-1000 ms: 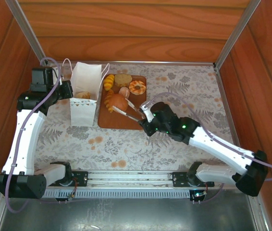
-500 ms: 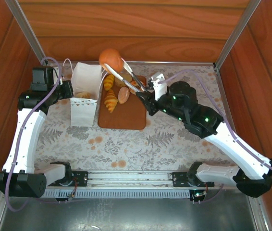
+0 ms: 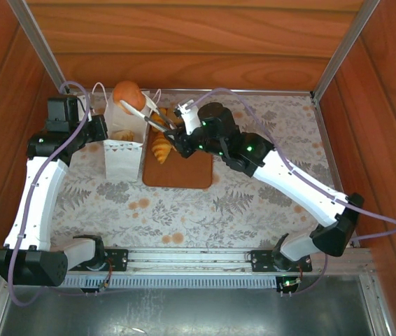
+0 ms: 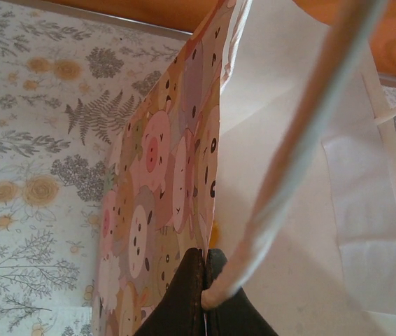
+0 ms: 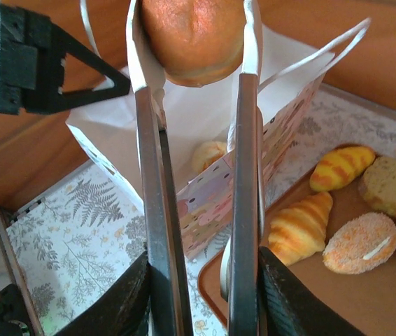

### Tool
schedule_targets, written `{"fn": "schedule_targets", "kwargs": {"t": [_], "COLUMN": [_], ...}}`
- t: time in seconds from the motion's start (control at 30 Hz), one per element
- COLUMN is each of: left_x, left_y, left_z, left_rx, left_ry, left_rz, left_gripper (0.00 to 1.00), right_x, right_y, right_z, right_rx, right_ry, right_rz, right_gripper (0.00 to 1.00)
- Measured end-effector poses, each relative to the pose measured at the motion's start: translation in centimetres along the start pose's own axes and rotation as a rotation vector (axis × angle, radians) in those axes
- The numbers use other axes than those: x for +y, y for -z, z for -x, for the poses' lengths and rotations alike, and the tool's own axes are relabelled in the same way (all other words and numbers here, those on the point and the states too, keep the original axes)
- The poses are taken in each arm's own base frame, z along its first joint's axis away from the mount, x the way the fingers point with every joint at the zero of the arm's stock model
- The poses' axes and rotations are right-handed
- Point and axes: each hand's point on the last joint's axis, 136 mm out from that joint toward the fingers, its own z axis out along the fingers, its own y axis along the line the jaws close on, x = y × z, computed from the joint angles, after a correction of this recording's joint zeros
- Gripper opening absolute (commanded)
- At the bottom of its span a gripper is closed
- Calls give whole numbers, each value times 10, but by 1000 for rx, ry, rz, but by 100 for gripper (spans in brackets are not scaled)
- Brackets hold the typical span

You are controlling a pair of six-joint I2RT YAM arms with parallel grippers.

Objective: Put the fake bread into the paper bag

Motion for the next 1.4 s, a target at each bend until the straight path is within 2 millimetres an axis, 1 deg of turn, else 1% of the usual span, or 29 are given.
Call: {"fn": "schedule_targets", "kwargs": {"t": [0.13, 0.27, 0.43, 0.53, 0.63, 0.8, 0.9, 0.97, 1.1, 1.17, 1.2, 1.23, 1.3, 1.33, 1.4], "left_x": [0, -1, -1, -1, -1, 0, 0, 0, 1, 1, 1, 2, 2, 2, 3], "left_y": [-2, -3, -4, -5, -6, -7, -7, -8, -9, -10, -11, -11, -12, -12, -14], "left_z": [0, 0, 0, 1, 1, -1, -1, -1, -2, -3, -4, -5, -5, -6, -7], "left_rx": [3, 5, 7, 5, 6, 11, 9, 10, 11, 13, 15, 16, 17, 18, 18], "left_ry": [1, 1, 6, 12, 15, 16, 17, 18, 23, 27, 29, 32, 39, 42, 47], "left_rz": [-2, -7, -8, -9, -9, -8, -9, -9, -7, -6, -6, -6, -5, -4, -4], "left_gripper": [0, 0, 0, 0, 0, 0, 0, 0, 0, 0, 0, 0, 0, 0, 0], "right_x": [-1, -3, -5, -5, -4, -3, -4, -4, -10, -19, -28, -36, -58, -68, -90], "right_y": [-8, -15, -22, -25, -23, -17, -7, 4, 40, 61, 71, 78, 90, 92, 90], "right_z": [-12, -24, -34, -33, -29, -15, -7, 0, 22, 29, 31, 31, 23, 17, -5], "right_rx": [45, 91, 143, 149, 143, 111, 84, 59, -23, -64, -82, -93, -97, -89, -49], "right_ry": [-20, -33, -42, -39, -35, -16, -4, 6, 15, 7, -2, -13, -45, -63, -115], "right_rz": [0, -5, -11, -11, -11, -16, -23, -29, -58, -86, -108, -130, -184, -207, -259], "right_gripper": [37, 41, 52, 56, 56, 56, 56, 56, 57, 57, 57, 57, 57, 57, 56]}}
